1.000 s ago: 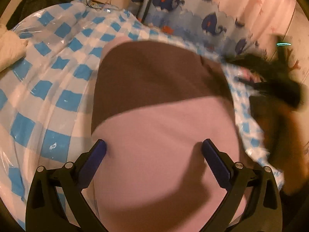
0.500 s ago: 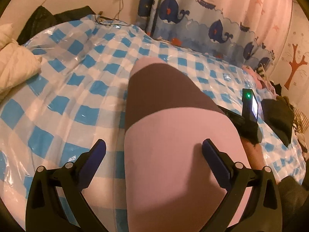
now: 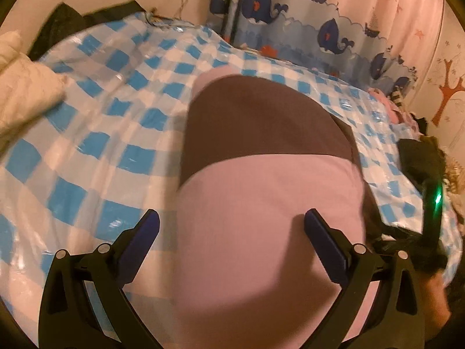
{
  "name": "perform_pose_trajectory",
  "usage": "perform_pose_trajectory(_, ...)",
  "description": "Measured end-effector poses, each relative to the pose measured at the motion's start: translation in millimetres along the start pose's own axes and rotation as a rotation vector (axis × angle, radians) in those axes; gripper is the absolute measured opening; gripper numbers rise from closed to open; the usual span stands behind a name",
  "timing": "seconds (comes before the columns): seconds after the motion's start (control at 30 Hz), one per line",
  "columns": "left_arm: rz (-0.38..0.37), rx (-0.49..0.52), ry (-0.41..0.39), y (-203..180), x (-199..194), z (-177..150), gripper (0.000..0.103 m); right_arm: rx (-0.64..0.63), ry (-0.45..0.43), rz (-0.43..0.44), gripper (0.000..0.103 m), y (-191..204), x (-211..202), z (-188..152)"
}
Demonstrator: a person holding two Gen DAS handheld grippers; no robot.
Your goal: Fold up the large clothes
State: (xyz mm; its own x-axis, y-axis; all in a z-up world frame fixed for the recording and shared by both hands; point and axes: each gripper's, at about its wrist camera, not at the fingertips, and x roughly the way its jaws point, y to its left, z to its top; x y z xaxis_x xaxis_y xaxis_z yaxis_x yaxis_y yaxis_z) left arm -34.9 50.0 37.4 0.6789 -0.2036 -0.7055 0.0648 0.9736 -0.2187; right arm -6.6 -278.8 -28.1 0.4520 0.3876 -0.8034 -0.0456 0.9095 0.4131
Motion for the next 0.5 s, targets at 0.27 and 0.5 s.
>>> perform_pose_trajectory(0.27,0.018,-0.18,0.068,60,-9,-5,0.095,0.389,-0.061,0.343,0.096,-67,-65,-59)
perform_pose_trajectory(0.5,-0.162,-0.313,0.25,85,9,-33,0.095,0.521,0.044,0.586,0.096,-56,-21,-82)
